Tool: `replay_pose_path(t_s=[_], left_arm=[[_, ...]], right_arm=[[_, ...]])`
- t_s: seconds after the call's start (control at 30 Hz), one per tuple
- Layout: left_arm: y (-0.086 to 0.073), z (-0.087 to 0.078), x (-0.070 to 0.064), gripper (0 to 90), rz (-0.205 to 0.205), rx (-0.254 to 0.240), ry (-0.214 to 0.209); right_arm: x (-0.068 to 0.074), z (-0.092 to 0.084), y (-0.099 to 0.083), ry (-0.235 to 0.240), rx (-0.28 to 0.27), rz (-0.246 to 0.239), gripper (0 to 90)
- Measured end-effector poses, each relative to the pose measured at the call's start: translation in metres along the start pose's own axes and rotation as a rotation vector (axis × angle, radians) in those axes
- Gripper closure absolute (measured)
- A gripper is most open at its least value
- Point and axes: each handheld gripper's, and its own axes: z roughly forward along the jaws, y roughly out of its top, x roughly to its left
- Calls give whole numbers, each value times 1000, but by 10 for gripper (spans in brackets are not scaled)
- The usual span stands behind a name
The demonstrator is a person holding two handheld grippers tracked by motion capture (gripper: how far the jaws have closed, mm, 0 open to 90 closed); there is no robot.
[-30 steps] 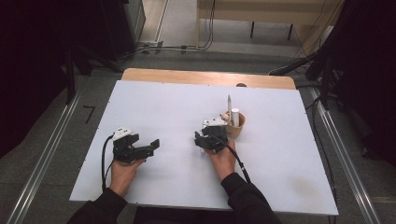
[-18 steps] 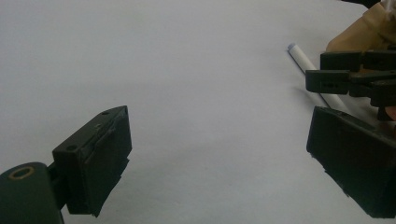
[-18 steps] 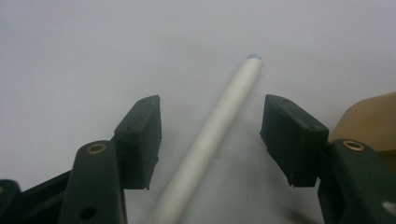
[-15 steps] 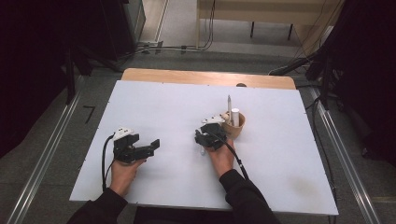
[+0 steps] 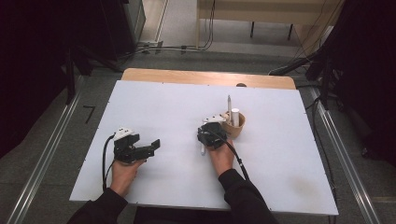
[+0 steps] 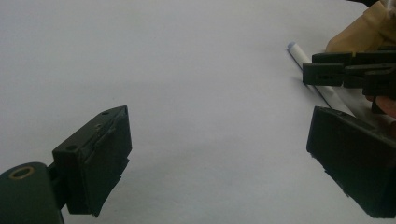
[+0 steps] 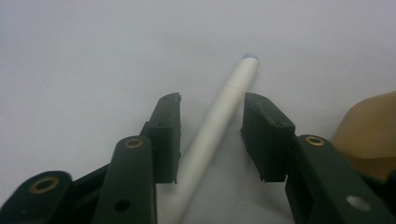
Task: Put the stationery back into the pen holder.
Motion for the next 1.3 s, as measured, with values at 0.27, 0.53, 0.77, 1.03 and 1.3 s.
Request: replay_pose_path(t_s=[0.27, 0.53, 0.77, 1.03, 1.3], left_arm=[[0, 0, -1, 66, 5, 2, 3], [0, 0, 0, 66, 1, 0, -1], [0, 0, 0, 66, -1, -2, -1], [1, -1, 1, 66, 0, -3, 1], [1, -1, 1, 66, -1, -6, -2]], right_arm=[[3, 0, -1, -1, -8, -21, 699], [1, 0, 0, 18, -6, -18, 764], [0, 0, 1, 26, 4, -25, 767], [0, 0, 4, 29, 23, -37, 767], [0, 0, 9, 24, 52, -61, 770]])
